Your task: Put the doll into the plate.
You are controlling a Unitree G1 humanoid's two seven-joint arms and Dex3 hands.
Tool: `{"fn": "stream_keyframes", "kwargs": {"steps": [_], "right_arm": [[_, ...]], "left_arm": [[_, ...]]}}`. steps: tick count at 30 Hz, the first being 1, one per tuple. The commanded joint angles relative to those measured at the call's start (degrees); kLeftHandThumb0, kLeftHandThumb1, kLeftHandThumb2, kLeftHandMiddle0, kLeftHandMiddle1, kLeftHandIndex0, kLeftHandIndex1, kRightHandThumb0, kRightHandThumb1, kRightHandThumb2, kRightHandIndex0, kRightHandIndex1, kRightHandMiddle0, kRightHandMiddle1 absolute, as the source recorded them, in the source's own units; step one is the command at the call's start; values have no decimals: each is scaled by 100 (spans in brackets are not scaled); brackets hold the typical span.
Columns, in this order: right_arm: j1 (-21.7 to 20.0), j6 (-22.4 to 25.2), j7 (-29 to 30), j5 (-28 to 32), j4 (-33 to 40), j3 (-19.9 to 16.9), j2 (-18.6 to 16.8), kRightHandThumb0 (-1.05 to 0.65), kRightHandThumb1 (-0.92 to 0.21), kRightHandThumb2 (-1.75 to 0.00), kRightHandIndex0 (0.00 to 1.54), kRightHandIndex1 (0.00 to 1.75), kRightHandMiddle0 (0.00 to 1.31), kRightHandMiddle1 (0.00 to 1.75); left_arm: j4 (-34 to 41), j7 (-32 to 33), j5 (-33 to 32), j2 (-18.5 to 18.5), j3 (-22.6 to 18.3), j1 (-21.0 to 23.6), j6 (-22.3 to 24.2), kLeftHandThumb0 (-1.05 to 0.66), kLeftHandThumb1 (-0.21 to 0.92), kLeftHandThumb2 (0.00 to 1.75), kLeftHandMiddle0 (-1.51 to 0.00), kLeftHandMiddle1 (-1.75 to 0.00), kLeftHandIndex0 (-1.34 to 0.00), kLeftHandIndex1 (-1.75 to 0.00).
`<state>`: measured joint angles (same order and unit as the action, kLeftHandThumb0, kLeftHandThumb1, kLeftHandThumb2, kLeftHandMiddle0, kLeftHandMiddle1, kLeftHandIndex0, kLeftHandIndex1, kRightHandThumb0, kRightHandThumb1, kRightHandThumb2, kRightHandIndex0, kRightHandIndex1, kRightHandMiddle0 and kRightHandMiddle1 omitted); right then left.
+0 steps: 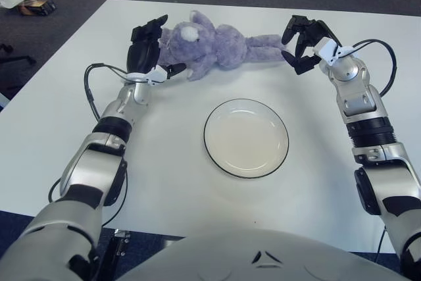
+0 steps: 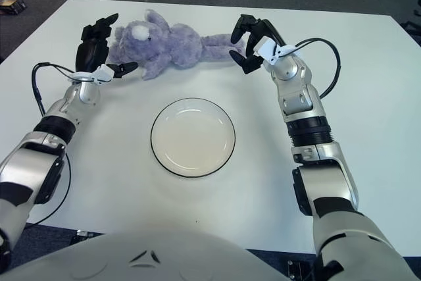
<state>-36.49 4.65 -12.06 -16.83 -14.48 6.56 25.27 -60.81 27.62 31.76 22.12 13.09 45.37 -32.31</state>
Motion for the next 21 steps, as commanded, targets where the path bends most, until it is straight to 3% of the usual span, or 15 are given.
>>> {"fn": "stream_keyframes", "kwargs": {"steps": [1,10,21], "right_arm": [[176,-12,-57,50,49,-99,74,-1,-26,-139,68,175,42,172],[207,-93,15,-170,79,-13,118,-1,-25,-141,69,175,43,171],[292,-123,-57,-1,70,-98,116,-1,-25,-140,69,175,41,172]], "left_arm": [[-308,-182,39,25,142,283,-249,-104,61,51,0,-23,0,-10],[-612,-658,405,134,624,683,-45,-105,68,46,0,-4,0,0],[-834,-1110,818,187,1161,1116,311,-105,72,41,0,0,0,0]]}}
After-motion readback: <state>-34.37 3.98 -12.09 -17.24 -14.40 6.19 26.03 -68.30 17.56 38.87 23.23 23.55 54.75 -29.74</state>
